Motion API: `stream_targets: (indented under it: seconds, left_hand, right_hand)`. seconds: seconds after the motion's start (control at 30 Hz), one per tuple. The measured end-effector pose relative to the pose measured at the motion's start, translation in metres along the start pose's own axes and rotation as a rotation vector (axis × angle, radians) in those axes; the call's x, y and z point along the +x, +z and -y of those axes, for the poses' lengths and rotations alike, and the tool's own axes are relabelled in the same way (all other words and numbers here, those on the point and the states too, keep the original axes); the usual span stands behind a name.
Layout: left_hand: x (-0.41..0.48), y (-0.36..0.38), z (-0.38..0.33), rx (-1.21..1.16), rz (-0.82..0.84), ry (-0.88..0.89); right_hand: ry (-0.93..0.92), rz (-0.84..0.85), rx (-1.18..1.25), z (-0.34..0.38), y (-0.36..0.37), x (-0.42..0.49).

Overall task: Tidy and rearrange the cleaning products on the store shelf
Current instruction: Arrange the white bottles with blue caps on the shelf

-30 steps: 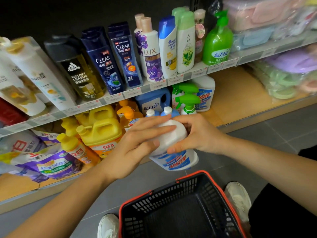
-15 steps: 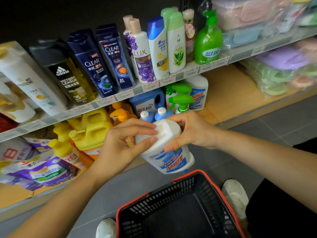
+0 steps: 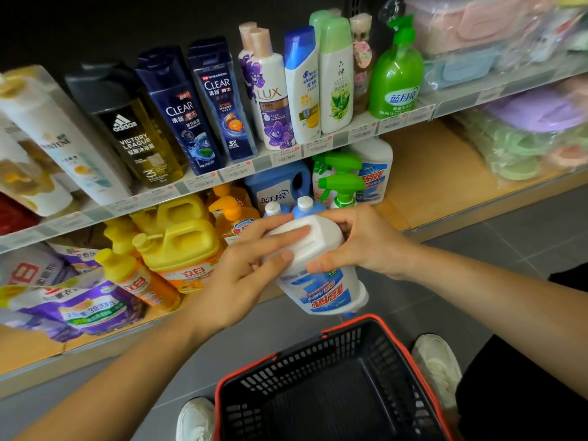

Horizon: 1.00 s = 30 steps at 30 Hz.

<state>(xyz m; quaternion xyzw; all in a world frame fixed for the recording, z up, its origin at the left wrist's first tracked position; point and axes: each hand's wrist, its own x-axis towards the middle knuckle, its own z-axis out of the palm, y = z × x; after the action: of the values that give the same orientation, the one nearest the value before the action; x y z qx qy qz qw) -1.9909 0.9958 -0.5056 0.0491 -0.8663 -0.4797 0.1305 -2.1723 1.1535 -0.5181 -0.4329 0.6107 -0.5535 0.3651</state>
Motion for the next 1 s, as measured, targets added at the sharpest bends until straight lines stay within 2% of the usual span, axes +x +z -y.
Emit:
stream_targets:
  seconds: [0.1,0.23,0.3,0.37,0.43,0.5,0.57,0.67,0.77,0.9,1.0]
  left_hand:
    - [-0.003,0.004,0.001,-0.068,-0.068,0.013]
    - [-0.009,0.007,0.007,-0.056,-0.284,-0.018]
    - [-0.011,0.009,0.017,-0.041,-0.367,-0.098]
    - [-0.011,0.012,0.029,-0.061,-0.373,-0.225]
    - [-0.009,0.019,0.046,-0.014,-0.249,-0.320]
    - [-0.009,0.029,0.063,0.096,-0.053,-0.368]
    - [-0.009,0.039,0.075,0.225,0.123,-0.326]
    - [-0.008,0.055,0.082,0.267,0.293,-0.213]
    - [-0.004,0.066,0.080,0.259,0.377,-0.202]
    - [0.003,0.079,0.079,0.336,0.382,-0.154]
    - [0.010,0.092,0.076,0.220,0.388,-0.259]
  right_hand:
    - [0.015,-0.013,0.041,-0.003,-0.001,0.001]
    - [0.041,-0.107,0.005,-0.006,-0.005,-0.001]
    - [0.064,-0.195,-0.001,-0.008,-0.010,-0.001]
    - [0.088,-0.295,0.031,-0.010,-0.015,-0.002]
    - [0.088,-0.375,0.091,-0.007,-0.019,-0.002]
    - [0.082,-0.438,0.174,-0.003,-0.023,-0.003]
    - [0.094,-0.497,0.264,0.002,-0.028,-0.005]
    - [0.119,-0.584,0.362,0.006,-0.036,-0.008]
    - [0.128,-0.683,0.375,0.004,-0.046,-0.012]
    - [0.178,-0.763,0.406,-0.007,-0.062,-0.020]
    - [0.234,-0.814,0.458,-0.015,-0.074,-0.027]
